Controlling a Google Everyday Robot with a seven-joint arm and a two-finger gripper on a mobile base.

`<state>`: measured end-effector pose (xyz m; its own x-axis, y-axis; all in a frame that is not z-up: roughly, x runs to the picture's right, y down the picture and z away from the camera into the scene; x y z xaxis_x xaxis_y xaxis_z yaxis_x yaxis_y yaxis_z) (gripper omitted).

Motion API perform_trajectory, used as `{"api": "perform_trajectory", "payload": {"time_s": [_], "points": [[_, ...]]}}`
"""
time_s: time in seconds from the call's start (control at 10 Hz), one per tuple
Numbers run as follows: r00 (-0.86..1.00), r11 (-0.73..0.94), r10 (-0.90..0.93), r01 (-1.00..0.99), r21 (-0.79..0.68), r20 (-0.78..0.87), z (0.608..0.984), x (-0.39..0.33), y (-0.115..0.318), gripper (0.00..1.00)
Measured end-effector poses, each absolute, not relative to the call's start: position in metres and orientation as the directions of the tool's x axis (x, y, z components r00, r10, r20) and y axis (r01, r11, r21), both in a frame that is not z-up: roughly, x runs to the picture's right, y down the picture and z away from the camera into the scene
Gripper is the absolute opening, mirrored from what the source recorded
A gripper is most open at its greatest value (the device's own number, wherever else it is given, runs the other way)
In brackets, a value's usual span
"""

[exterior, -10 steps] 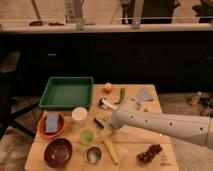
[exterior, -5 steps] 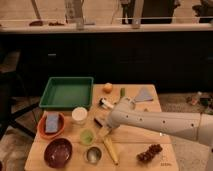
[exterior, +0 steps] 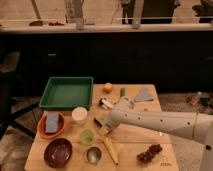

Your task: Wipe purple bowl with eraser

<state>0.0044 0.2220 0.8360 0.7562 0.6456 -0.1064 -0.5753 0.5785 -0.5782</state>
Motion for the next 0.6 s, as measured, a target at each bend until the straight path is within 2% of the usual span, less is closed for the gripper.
{"api": "perform_trajectory", "payload": {"time_s": [0.4,0.5,0.6], "points": [[0.761,0.591,0.647,-0.543,-0.597,-0.051,0.830,0.012,0.220,0.08],[0.760,0.607,0.649,-0.538,-0.584,-0.025,0.821,0.017,0.211,0.01],[0.759,0.620,0.651,-0.538,-0.572,-0.008,0.815,0.021,0.205,0.00]]}}
